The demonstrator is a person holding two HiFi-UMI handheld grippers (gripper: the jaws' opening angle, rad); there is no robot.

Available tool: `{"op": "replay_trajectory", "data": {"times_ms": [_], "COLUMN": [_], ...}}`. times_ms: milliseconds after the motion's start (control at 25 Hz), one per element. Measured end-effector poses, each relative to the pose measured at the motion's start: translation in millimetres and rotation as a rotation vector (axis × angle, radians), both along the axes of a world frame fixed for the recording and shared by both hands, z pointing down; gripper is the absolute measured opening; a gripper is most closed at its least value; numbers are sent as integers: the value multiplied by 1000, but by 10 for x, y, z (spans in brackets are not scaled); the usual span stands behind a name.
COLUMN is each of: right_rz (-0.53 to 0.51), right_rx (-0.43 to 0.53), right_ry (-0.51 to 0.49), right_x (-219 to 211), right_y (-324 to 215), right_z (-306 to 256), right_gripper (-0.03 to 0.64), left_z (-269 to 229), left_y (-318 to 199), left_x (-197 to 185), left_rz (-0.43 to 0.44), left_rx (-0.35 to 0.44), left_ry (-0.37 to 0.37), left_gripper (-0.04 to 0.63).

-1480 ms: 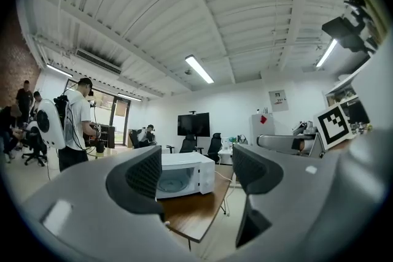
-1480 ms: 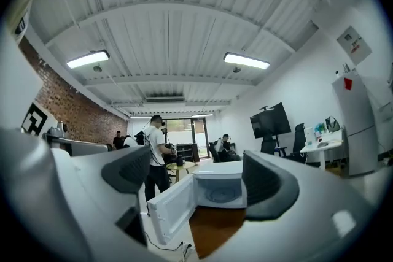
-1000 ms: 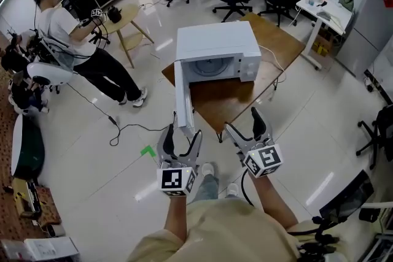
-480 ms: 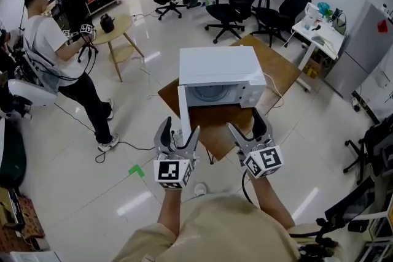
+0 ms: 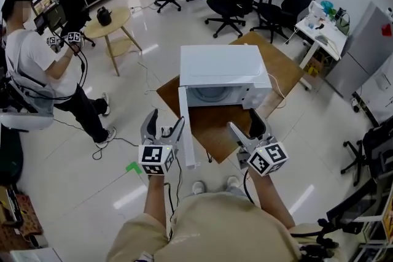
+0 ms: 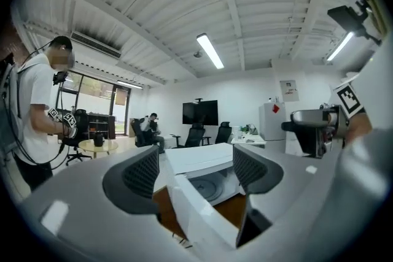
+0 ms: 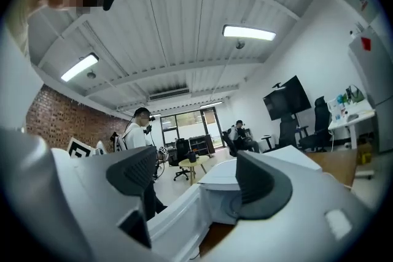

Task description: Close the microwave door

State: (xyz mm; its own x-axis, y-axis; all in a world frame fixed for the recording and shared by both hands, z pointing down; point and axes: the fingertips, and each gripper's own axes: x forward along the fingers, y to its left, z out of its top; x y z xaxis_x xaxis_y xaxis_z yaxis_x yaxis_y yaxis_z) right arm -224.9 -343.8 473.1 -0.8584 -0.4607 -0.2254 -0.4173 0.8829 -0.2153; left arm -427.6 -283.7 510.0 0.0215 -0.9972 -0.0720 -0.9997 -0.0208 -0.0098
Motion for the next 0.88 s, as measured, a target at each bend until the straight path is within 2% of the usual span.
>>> {"op": "replay_trajectory", "data": {"times_ms": [80, 160, 280, 400, 480, 600, 720, 760, 840, 880], "right_rz": [-23, -41, -97, -149, -164, -183, -201, -204, -200, -198], "right_rx": [-26, -31, -93, -142, -138, -155, -173, -181, -199, -202], "right_ry": [-22, -27, -55, -103, -102, -101, -97, -95, -90, -90], "right_x": [74, 150, 231, 317, 330, 294, 221, 211, 224, 239], "right_y": [-240, -394, -624, -907, -1012, -1117, -1242, -1273, -1320, -1341], "right_z": [-83, -40, 256, 388, 464, 578, 645, 672, 718, 723], "right_gripper": [397, 397, 397, 397, 397, 397, 397, 397, 397, 397], "left_z": [4, 24, 199, 590, 927, 1421, 1699, 1793, 1971, 2043], "left_y": [-113, -98, -35, -97, -106, -136, -290, -324, -362, -377], "left_x": [-312, -600, -870, -973, -921, -750, -525, -426, -219, -123], "left_rz": [-65, -105, -84, -60, 5, 99, 188, 225, 289, 311], "left_rx": [-57, -72, -69, -225, -363, -529, -586, -593, -603, -606], "left_ry": [-2, -11, -6, 41, 152, 400, 634, 712, 838, 877], "left_gripper": [359, 359, 366, 501, 556, 569, 558, 536, 450, 409]}}
